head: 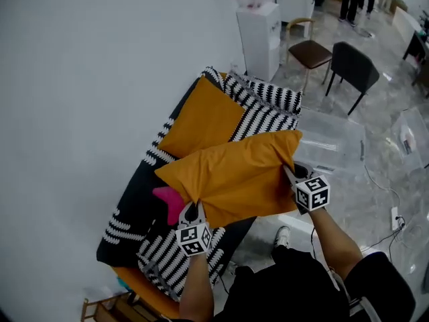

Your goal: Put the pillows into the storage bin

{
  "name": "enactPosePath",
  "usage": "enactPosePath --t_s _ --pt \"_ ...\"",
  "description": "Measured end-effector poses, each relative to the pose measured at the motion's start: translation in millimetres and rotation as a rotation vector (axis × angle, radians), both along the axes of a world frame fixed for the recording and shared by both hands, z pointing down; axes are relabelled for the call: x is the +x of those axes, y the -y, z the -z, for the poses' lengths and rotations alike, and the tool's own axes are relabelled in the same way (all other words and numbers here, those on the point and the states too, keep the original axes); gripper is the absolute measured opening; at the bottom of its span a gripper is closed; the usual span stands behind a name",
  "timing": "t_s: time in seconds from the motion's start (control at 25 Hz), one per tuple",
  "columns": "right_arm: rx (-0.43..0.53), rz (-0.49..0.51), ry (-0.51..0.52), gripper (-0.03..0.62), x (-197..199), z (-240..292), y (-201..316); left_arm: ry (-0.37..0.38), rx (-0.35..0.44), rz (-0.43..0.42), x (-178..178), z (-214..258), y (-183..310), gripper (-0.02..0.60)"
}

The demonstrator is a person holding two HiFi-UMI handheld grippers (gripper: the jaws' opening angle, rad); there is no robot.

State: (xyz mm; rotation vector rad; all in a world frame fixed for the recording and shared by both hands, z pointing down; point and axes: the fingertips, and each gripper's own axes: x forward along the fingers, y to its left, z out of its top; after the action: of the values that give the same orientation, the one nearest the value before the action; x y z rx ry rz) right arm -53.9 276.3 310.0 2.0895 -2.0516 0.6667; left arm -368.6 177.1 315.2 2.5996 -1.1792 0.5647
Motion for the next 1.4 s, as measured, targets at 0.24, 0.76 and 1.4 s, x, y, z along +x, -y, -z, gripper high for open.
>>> enactPosePath --t_s 0.24,0.76,1.4 --pt "0.025 -0.126 0.039 0.055 102 4 -41 -0.025 -0.001 -0.113 111 4 -9 0.031" --pt "0.048 -0.359 0.078 0.054 268 -3 -107 0.005 -0.025 -0.321 306 -2 -22 0.031" --pt "0.006 -0.538 0.071 0.054 418 -23 -116 0.016 -0.052 -0.502 489 -24 9 0.029"
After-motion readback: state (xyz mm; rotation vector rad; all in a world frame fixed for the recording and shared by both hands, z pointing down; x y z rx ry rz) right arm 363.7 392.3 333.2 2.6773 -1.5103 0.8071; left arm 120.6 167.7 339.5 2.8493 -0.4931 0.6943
